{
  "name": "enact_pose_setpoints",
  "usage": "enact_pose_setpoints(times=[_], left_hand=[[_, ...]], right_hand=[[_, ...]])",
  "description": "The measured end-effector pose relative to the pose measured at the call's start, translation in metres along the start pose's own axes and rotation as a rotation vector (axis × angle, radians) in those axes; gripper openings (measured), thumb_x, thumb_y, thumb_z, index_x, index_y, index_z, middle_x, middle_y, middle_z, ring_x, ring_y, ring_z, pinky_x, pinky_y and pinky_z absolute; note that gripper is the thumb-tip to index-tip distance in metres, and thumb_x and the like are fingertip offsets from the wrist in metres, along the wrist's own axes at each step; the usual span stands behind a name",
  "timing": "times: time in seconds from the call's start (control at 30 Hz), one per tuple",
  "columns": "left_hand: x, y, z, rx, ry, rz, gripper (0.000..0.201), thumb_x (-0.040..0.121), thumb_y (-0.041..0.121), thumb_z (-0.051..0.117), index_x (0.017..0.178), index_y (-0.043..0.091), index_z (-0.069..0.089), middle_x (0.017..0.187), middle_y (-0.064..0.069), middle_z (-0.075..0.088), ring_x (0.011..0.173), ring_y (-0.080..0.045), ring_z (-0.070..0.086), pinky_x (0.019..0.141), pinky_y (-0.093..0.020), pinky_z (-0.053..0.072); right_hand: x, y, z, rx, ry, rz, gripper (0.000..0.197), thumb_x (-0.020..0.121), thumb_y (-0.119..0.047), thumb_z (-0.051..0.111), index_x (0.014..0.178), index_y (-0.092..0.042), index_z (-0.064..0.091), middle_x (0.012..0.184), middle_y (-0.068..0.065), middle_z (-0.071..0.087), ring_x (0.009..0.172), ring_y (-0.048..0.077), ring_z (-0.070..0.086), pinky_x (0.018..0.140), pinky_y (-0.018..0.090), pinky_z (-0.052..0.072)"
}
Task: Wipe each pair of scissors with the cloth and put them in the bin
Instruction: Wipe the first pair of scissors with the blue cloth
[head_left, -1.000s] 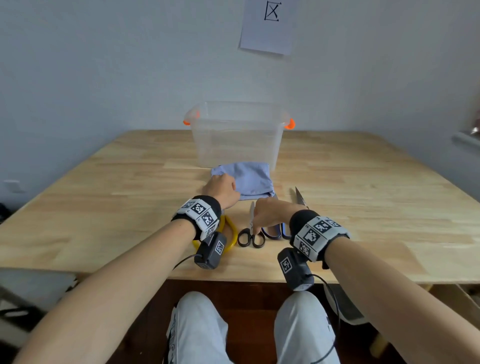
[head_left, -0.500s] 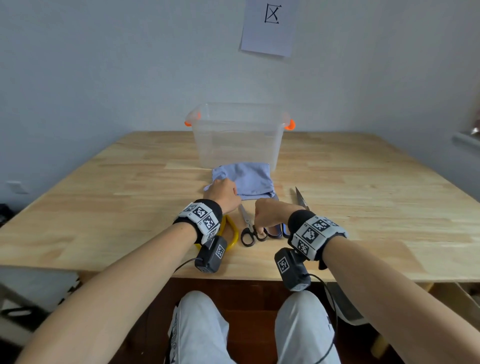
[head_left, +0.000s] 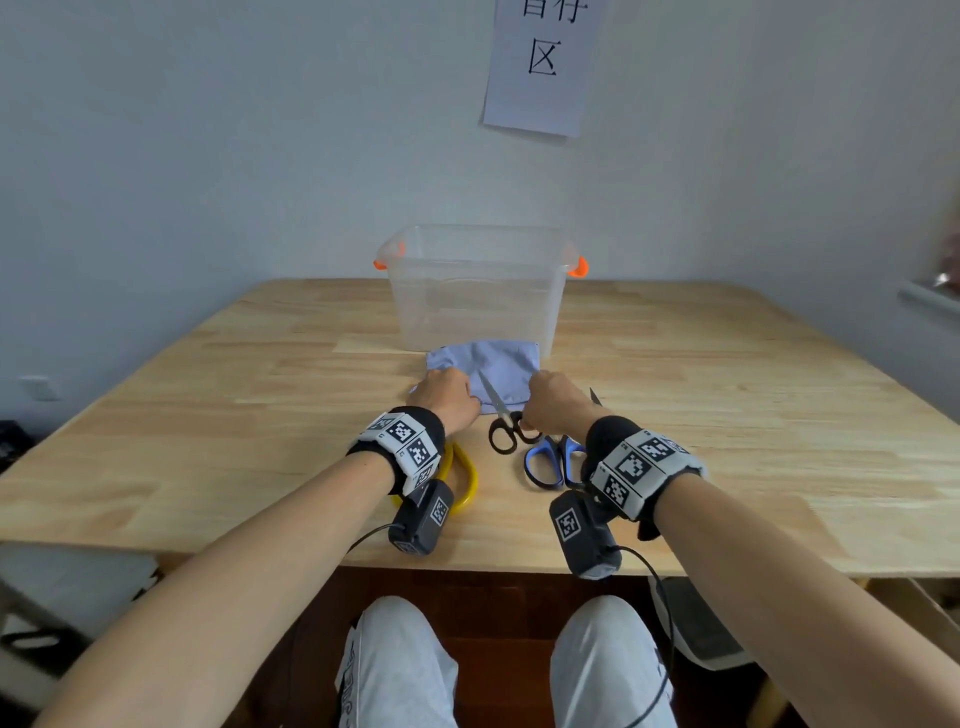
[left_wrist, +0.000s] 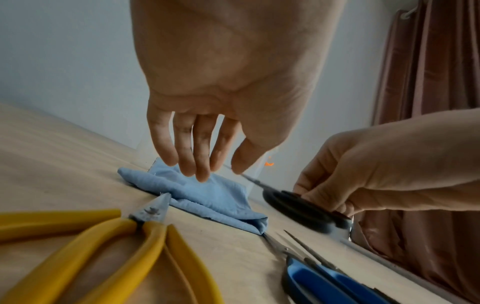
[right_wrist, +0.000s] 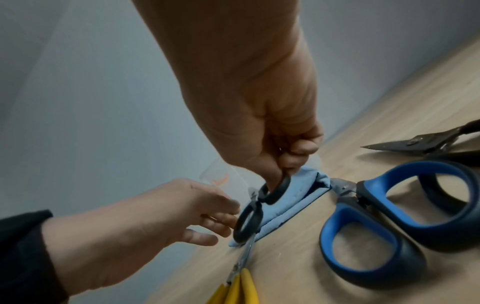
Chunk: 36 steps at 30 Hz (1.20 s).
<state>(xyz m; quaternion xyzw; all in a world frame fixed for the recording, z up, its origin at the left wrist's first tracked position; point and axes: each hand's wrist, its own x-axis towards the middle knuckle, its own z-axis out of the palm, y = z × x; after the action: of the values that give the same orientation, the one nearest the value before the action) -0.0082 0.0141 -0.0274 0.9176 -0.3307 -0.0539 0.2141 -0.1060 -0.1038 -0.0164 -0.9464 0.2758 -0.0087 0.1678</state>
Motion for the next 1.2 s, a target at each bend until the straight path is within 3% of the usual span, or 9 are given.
enact_pose_setpoints(times=[0.13,0.23,0.3,0.37,0.5,0.7,0.87,1.0,1.2], left_hand=[[0.004,0.009,-0.001,-0.162,-0.118,-0.002,0.03,0.104,0.019,0.042,0.086,0.005,0.063,0.091,-0.013,0.06,0.088,-0.025,0.057,0.069,-0.031,0.042],[0.008,0.013,0.0,-0.555,-0.155,-0.056,0.026,0.101,0.018,0.048,0.08,0.01,0.061,0.081,-0.008,0.064,0.07,-0.016,0.056,0.057,-0.023,0.038],[0.01,0.016,0.0,-0.719,-0.159,-0.078,0.024,0.101,0.017,0.051,0.082,0.012,0.064,0.073,-0.003,0.063,0.064,-0.012,0.058,0.062,-0.023,0.043],[0.011,0.017,-0.001,-0.789,-0.155,-0.06,0.024,0.102,0.019,0.053,0.082,0.012,0.065,0.073,-0.005,0.063,0.064,-0.015,0.058,0.066,-0.028,0.048],[0.016,0.013,0.0,-0.816,-0.104,-0.032,0.027,0.103,0.016,0.053,0.077,0.01,0.061,0.081,-0.013,0.063,0.068,-0.023,0.058,0.058,-0.028,0.049],[0.025,0.003,0.0,-0.92,-0.036,-0.011,0.025,0.104,0.011,0.049,0.08,0.004,0.053,0.08,-0.018,0.064,0.071,-0.031,0.067,0.057,-0.03,0.052],[0.032,-0.003,0.0,-0.891,0.113,-0.02,0.025,0.102,0.01,0.053,0.077,0.004,0.054,0.077,-0.017,0.065,0.057,-0.014,0.069,0.052,-0.024,0.053],[0.037,-0.007,0.002,-0.838,0.202,-0.028,0.025,0.101,0.01,0.055,0.077,0.001,0.057,0.065,-0.003,0.057,0.041,0.004,0.055,0.039,-0.012,0.038],[0.052,-0.017,0.011,-0.818,0.184,-0.057,0.025,0.098,0.013,0.059,0.083,-0.008,0.064,0.075,-0.012,0.055,0.067,-0.019,0.047,0.06,-0.025,0.038]], right_hand=[[0.009,-0.001,-0.003,0.097,0.104,0.038,0.027,0.095,-0.004,0.057,0.12,0.007,0.053,0.114,0.018,0.058,0.086,0.02,0.049,0.048,0.016,0.03],[0.014,-0.003,-0.005,0.177,0.162,0.061,0.024,0.093,-0.003,0.059,0.115,0.007,0.055,0.104,0.015,0.053,0.087,0.02,0.049,0.048,0.017,0.032],[0.018,-0.005,-0.004,0.203,0.176,0.089,0.005,0.092,-0.005,0.06,0.092,-0.001,0.056,0.097,0.011,0.048,0.083,0.02,0.047,0.05,0.019,0.032],[0.024,-0.006,-0.003,0.236,0.185,0.103,0.026,0.092,-0.005,0.059,0.072,-0.012,0.044,0.093,0.01,0.047,0.069,0.018,0.042,0.046,0.017,0.027],[0.025,-0.008,-0.006,0.299,0.187,0.057,0.009,0.095,-0.011,0.062,0.099,-0.003,0.061,0.089,0.007,0.054,0.067,0.015,0.047,0.047,0.015,0.03],[0.026,-0.007,-0.01,0.471,0.211,-0.032,0.011,0.093,-0.008,0.062,0.096,0.001,0.069,0.086,0.007,0.06,0.073,0.017,0.052,0.059,0.023,0.042],[0.047,0.0,-0.008,0.454,0.261,0.109,0.019,0.091,0.001,0.048,0.074,-0.006,0.051,0.069,0.005,0.048,0.061,0.018,0.044,0.054,0.025,0.037],[0.065,0.011,-0.003,0.344,0.247,0.201,0.032,0.089,0.001,0.042,0.064,-0.016,0.029,0.063,0.001,0.029,0.052,0.014,0.027,0.045,0.024,0.023],[0.079,0.023,0.005,0.234,0.19,0.244,0.005,0.092,-0.003,0.051,0.089,-0.004,0.047,0.087,0.008,0.048,0.077,0.022,0.05,0.055,0.025,0.038]])
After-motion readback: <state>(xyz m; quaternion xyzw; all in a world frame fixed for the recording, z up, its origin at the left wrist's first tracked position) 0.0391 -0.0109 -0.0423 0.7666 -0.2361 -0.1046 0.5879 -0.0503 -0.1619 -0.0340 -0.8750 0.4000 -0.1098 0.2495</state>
